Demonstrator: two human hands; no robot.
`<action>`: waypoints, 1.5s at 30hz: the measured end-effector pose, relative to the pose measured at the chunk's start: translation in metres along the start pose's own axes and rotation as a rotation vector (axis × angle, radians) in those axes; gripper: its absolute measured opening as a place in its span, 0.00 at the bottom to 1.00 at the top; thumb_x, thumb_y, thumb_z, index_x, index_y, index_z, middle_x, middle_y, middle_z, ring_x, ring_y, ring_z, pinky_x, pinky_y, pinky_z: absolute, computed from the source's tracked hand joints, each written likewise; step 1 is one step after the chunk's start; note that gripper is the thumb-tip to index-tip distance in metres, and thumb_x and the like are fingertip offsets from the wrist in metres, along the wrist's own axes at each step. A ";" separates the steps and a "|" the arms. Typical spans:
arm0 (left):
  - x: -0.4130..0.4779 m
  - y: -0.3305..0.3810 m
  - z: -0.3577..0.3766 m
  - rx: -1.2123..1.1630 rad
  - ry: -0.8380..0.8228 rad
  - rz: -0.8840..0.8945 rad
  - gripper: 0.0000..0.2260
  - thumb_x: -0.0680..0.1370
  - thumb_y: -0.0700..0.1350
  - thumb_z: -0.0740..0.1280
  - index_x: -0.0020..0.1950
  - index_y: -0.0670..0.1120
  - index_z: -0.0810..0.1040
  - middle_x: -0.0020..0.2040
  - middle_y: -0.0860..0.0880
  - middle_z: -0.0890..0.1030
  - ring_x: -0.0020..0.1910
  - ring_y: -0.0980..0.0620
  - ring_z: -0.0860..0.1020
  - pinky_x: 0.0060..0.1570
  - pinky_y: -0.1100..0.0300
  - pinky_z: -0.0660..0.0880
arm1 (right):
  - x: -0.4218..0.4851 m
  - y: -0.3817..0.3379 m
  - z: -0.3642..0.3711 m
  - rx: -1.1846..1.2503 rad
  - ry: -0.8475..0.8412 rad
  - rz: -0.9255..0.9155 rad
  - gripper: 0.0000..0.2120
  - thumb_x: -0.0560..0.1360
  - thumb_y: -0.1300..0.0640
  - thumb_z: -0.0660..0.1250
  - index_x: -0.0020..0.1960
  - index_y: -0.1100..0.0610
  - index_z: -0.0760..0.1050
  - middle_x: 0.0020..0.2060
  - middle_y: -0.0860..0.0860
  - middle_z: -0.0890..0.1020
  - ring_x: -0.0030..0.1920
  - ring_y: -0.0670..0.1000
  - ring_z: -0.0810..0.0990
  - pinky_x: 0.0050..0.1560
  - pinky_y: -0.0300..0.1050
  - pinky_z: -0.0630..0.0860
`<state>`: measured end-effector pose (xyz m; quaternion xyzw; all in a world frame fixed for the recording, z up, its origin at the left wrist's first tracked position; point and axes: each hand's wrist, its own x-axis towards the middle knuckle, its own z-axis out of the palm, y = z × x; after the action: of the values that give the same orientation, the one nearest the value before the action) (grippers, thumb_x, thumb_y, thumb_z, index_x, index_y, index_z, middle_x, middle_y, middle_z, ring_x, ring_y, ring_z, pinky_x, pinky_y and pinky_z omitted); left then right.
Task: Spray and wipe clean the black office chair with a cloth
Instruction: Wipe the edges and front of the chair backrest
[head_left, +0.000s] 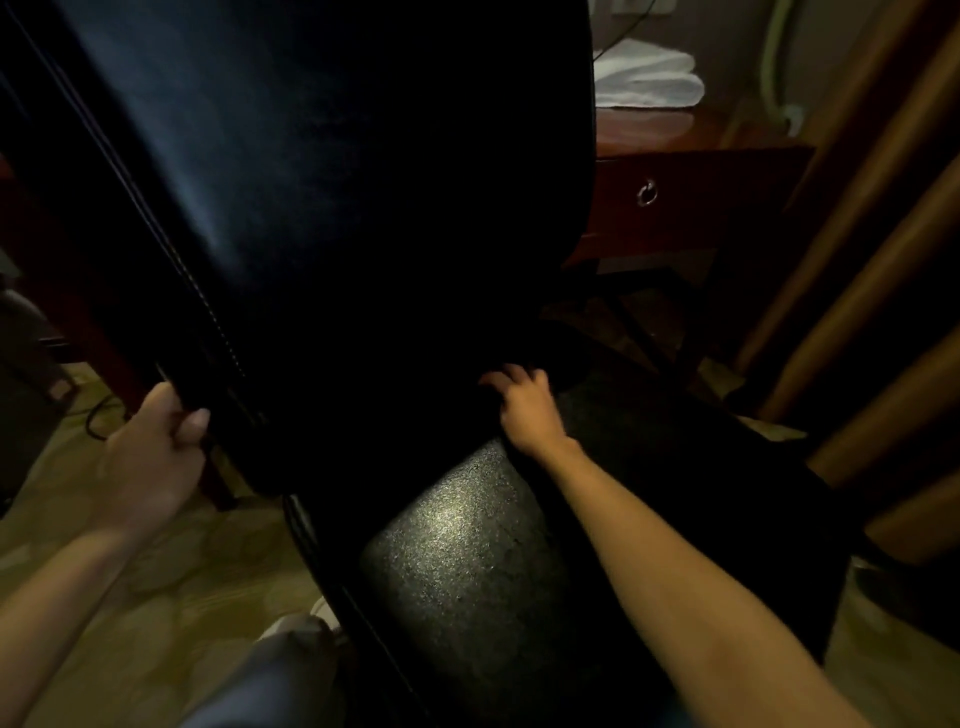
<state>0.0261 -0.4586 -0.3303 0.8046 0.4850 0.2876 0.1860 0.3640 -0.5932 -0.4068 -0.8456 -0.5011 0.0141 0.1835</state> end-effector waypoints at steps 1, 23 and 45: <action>-0.003 0.006 -0.003 0.011 -0.009 0.004 0.04 0.79 0.39 0.58 0.53 0.44 0.71 0.47 0.41 0.79 0.49 0.38 0.77 0.46 0.47 0.72 | -0.008 0.018 -0.007 -0.033 0.005 0.000 0.24 0.73 0.64 0.60 0.67 0.50 0.69 0.67 0.54 0.69 0.63 0.60 0.65 0.63 0.49 0.66; -0.105 0.024 -0.040 -0.033 0.062 -0.043 0.06 0.79 0.37 0.58 0.49 0.35 0.71 0.46 0.33 0.77 0.48 0.33 0.75 0.40 0.54 0.61 | -0.315 -0.122 0.002 0.130 0.126 0.037 0.22 0.70 0.67 0.59 0.61 0.51 0.72 0.64 0.55 0.72 0.58 0.59 0.69 0.55 0.52 0.75; -0.207 0.038 -0.065 -0.135 -0.053 -0.084 0.05 0.77 0.44 0.66 0.45 0.43 0.72 0.39 0.48 0.77 0.40 0.48 0.76 0.38 0.58 0.67 | -0.337 -0.110 -0.023 0.208 0.072 0.175 0.24 0.70 0.71 0.59 0.62 0.53 0.75 0.64 0.54 0.71 0.59 0.60 0.67 0.62 0.47 0.64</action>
<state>-0.0652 -0.6588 -0.3174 0.7765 0.4928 0.2903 0.2644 0.1086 -0.8403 -0.4036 -0.8625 -0.4142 0.0518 0.2860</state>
